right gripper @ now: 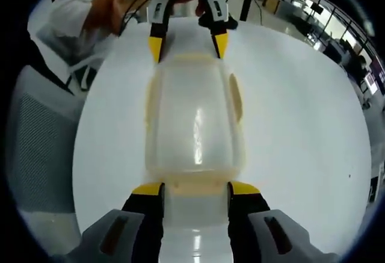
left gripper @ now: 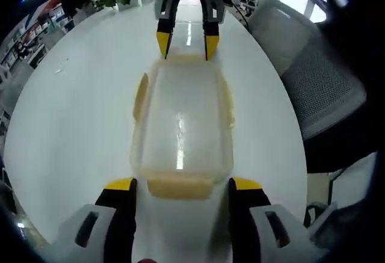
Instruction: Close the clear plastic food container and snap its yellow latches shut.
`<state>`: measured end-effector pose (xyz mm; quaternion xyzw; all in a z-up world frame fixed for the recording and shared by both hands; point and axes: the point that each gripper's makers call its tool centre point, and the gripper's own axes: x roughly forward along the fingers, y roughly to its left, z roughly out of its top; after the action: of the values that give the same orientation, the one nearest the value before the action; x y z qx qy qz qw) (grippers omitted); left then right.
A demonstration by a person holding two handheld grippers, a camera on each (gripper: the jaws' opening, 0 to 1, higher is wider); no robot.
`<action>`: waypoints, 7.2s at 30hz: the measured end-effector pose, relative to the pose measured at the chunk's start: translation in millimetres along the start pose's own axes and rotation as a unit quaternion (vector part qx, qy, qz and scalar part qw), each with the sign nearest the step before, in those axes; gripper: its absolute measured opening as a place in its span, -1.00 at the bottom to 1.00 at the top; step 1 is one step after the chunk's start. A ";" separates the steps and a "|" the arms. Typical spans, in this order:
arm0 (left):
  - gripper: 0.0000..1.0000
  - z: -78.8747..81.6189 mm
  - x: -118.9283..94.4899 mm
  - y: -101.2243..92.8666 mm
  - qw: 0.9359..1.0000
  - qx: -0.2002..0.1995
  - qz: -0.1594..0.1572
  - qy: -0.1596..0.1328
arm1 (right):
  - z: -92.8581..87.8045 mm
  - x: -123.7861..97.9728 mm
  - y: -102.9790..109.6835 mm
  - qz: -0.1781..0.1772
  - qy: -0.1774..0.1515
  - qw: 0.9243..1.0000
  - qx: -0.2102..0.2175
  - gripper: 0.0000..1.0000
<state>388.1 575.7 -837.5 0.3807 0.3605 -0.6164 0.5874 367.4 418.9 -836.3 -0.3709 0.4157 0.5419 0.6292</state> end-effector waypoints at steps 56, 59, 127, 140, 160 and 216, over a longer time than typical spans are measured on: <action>-0.23 0.6 -19.9 -18.2 1.000 0.013 0.003 -0.014 | 12.1 -19.0 9.5 -0.002 -0.008 1.000 -0.004 -0.23; -0.23 0.2 -21.1 -18.3 1.000 0.012 0.002 -0.012 | 14.2 -22.4 10.5 0.000 -0.010 1.000 -0.002 -0.23; -0.23 64.5 -54.7 -11.9 0.999 0.021 0.030 0.007 | -2.6 -92.0 -1.3 -0.017 -0.001 1.000 -0.024 -0.23; -0.23 91.2 -43.5 -10.9 0.999 0.028 0.032 0.000 | -27.9 -105.0 -2.6 -0.025 0.000 1.000 -0.017 -0.23; -0.23 130.1 -21.8 -12.2 0.999 0.024 0.027 0.003 | -70.9 -119.3 -6.4 -0.022 -0.006 1.000 -0.013 -0.23; -0.23 230.4 33.6 -18.2 1.000 0.019 0.022 0.010 | -179.9 -153.6 -10.8 -0.024 -0.016 1.000 -0.009 -0.24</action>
<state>358.7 356.0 -763.8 0.4062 0.3458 -0.6061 0.5900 346.0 195.0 -762.2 -0.3779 0.3918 0.5364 0.6449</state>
